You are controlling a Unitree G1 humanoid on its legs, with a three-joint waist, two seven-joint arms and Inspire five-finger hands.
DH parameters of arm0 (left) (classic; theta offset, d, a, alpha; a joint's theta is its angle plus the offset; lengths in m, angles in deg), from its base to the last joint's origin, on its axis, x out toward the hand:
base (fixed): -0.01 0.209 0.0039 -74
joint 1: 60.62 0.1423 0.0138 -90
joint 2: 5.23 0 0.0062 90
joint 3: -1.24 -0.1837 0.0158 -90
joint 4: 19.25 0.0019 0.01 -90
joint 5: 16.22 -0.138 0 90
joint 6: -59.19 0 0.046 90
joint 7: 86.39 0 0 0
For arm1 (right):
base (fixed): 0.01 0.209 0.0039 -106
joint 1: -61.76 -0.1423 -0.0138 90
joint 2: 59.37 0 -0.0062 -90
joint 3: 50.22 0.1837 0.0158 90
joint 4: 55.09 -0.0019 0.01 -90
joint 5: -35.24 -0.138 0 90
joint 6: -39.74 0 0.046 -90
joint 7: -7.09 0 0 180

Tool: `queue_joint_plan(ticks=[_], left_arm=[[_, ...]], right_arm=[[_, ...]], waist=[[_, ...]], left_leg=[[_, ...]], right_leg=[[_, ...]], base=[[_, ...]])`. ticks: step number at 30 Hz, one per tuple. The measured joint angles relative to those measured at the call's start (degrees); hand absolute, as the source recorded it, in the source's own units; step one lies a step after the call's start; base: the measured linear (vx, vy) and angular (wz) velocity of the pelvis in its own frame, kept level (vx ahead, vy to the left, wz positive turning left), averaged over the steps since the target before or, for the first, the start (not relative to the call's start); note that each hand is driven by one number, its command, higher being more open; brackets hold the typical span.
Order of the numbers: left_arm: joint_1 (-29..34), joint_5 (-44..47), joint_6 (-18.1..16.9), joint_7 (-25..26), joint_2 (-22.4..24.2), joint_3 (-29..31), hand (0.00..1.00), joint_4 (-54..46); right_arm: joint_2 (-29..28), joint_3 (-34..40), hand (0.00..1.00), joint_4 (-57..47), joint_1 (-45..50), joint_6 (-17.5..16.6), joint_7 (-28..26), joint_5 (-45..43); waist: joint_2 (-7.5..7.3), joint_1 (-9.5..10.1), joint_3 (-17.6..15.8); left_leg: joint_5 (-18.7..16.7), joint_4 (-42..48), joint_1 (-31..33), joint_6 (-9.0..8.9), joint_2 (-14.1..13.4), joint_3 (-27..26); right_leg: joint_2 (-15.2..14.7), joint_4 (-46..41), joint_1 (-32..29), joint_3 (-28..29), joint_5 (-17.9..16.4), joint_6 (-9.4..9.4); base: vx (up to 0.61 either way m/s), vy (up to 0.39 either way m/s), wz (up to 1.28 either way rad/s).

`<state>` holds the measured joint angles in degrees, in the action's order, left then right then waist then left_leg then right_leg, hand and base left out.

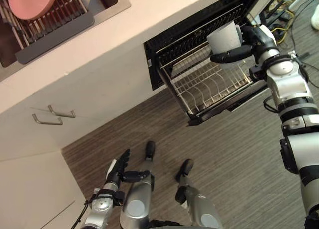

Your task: Walk over to the sink, pick up the cup, carry it to the dishwasher, place the cup inside the dishwasher, then close the dishwasher door

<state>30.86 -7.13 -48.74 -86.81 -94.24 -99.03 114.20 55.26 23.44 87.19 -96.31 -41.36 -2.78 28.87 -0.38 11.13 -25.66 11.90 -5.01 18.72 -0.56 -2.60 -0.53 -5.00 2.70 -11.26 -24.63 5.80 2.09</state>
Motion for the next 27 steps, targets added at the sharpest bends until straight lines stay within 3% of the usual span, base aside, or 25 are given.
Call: queue_joint_plan(ticks=[6, 15, 16, 27], left_arm=[[-1.64, 0.46, -0.07, -1.65, 0.29, -0.04, 1.00, -0.04], [-2.12, 2.03, -0.61, -2.40, 1.05, -0.28, 1.00, -1.17], [-2.15, 2.11, -0.69, -2.38, 1.34, -0.26, 1.00, -1.44], [-2.15, 2.85, -1.94, -2.28, 2.48, -0.08, 1.00, -3.24]], right_arm=[[0.17, -0.94, 0.00, 5.41, -2.36, 3.70, -5.84, 2.18], [-1.05, -0.90, 0.00, 8.05, -2.27, 5.40, -7.23, 3.44], [-1.08, -0.88, 1.00, 8.03, -2.28, 5.40, -7.25, 3.55], [-4.39, -0.98, 1.00, 4.85, -2.11, 3.03, -5.32, 3.59]], waist=[[0.84, 2.96, -0.79], [1.62, 4.65, -1.55], [1.71, 4.78, -1.59], [1.87, 4.90, -1.68]], left_leg=[[1.37, 0.03, 3.82, 0.29, -0.08, 2.18], [2.13, 0.12, 8.09, 0.15, -0.06, 3.34], [2.15, 0.31, 8.74, 0.13, -0.05, 3.47], [1.75, 1.14, 9.82, -0.95, -0.82, 3.74]], right_leg=[[-0.20, -2.65, -3.88, -2.05, -1.38, -0.24], [-1.72, -9.93, -10.55, -2.86, -5.18, -0.45], [-2.00, -11.17, -11.51, -2.92, -5.86, -0.55], [-2.77, -17.60, -14.82, -2.89, -9.93, -1.72]], base=[[0.02, 0.014, 0.16], [0.03, 0.000, 0.07], [0.01, -0.022, 0.07], [0.00, -0.055, 0.01]])
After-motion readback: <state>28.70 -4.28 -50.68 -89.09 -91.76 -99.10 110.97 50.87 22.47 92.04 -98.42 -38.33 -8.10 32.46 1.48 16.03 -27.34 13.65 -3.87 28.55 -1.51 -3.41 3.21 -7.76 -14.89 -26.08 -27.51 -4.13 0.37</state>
